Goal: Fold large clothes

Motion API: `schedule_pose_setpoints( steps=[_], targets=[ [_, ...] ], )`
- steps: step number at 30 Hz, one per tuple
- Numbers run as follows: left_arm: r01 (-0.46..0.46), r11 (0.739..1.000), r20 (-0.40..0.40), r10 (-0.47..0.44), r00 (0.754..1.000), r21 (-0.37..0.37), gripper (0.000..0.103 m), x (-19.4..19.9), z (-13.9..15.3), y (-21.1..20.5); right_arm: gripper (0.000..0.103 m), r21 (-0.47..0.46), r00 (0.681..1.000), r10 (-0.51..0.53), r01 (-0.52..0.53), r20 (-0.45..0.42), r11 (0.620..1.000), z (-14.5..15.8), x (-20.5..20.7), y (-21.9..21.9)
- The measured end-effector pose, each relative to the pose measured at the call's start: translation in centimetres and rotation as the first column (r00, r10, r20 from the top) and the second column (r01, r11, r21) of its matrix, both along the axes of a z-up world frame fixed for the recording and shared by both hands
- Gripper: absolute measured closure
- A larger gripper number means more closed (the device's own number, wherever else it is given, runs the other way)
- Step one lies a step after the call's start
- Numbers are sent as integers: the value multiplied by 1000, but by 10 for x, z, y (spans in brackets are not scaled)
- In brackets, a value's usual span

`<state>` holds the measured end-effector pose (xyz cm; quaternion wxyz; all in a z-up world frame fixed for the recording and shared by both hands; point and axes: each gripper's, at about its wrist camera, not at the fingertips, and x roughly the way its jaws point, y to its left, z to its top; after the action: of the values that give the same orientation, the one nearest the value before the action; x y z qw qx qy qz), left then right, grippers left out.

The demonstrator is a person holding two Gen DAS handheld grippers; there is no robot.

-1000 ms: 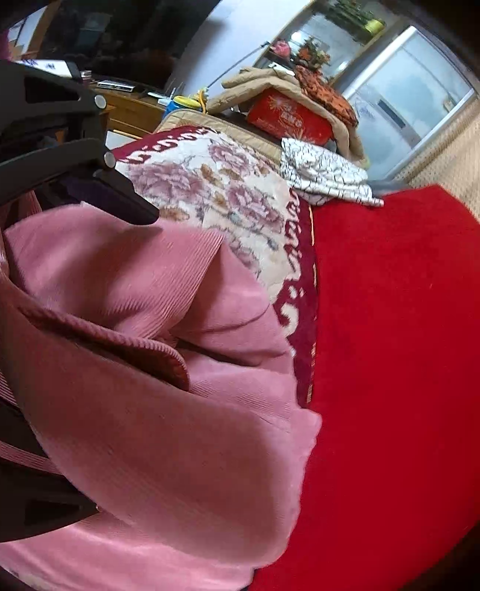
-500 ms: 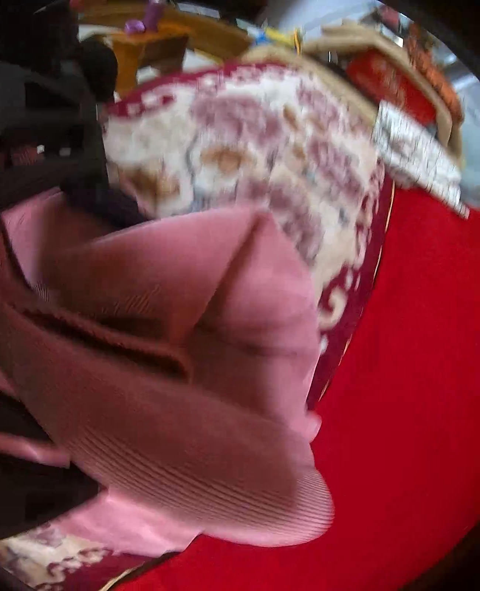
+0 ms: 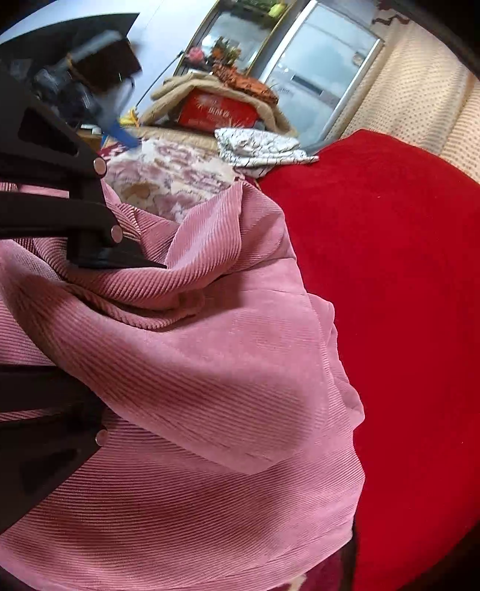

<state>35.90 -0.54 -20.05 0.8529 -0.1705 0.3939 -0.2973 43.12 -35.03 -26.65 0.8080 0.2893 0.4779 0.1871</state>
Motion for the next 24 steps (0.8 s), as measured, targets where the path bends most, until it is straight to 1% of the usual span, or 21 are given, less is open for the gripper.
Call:
schedule_pose_setpoints(
  steps=[1, 2, 3, 4, 5, 7, 8, 10, 12, 14, 15, 16, 17, 19, 20, 21, 22, 23, 24],
  targets=[
    [15, 1000, -38, -14, 999, 25, 46, 3, -10, -12, 75, -1, 1000, 0, 0, 4, 1000, 1, -1, 0],
    [50, 997, -82, -46, 996, 50, 48, 5, -20, -28, 76, -7, 1000, 0, 0, 12, 1000, 1, -1, 1],
    [72, 995, -106, -64, 992, 69, 51, 6, -30, -42, 76, -12, 1000, 0, 0, 21, 1000, 1, -3, 1],
    [82, 995, -129, -73, 989, 61, 59, 5, -36, -50, 78, -16, 1000, 1, 0, 31, 1000, 1, -4, 1],
    [78, 997, -138, -73, 988, 29, 63, 5, -36, -49, 80, -17, 999, 1, -1, 38, 1000, 2, -5, 2],
    [86, 994, -155, -95, 983, -62, 65, 7, -34, -47, 82, -20, 998, -8, 9, 59, 1000, 7, -10, 4],
    [101, 992, -148, -111, 983, -75, 65, 7, -33, -50, 83, -19, 997, -11, 12, 73, 1000, 10, -12, 4],
    [132, 989, -121, -140, 983, -71, 65, 5, -31, -63, 84, -21, 994, -19, 21, 111, 1000, 20, -17, 0],
    [160, 984, -97, -167, 981, -80, 65, 3, -22, -78, 84, -19, 988, -33, 36, 149, 999, 32, -25, -6],
    [180, 978, -66, -187, 980, -101, 65, -3, -8, -82, 85, -17, 981, -53, 57, 185, 998, 45, -36, -13],
    [194, 976, -33, -198, 980, -99, 65, -8, 0, -87, 85, -14, 977, -66, 70, 205, 997, 51, -42, -18],
    [216, 973, 23, -215, 976, -86, 65, -16, 11, -96, 85, -6, 969, -85, 89, 230, 996, 58, -51, -26],
    [231, 970, 60, -227, 972, -71, 65, -14, 10, -106, 85, -2, 964, -102, 106, 245, 994, 64, -57, -34],
    [272, 962, 152, -265, 952, -27, 65, -27, 19, -129, 86, 1, 948, -155, 161, 277, 987, 72, -72, -55],
    [283, 959, 173, -276, 945, -13, 65, -37, 26, -134, 86, 4, 941, -183, 190, 286, 982, 73, -78, -65],
    [289, 957, 185, -284, 941, 2, 64, -40, 26, -141, 86, 8, 935, -216, 223, 282, 975, 70, -85, -78],
    [293, 955, 177, -294, 939, 32, 61, -39, 21, -153, 87, 10, 934, -243, 249, 261, 968, 63, -89, -88],
    [289, 956, 154, -293, 944, 50, 59, -36, 16, -159, 87, 0, 935, -270, 278, 228, 961, 52, -89, -97],
    [278, 958, 124, -285, 951, 70, 59, -32, 10, -166, 87, -39, 934, -308, 320, 182, 947, 37, -87, -107]
  ],
)
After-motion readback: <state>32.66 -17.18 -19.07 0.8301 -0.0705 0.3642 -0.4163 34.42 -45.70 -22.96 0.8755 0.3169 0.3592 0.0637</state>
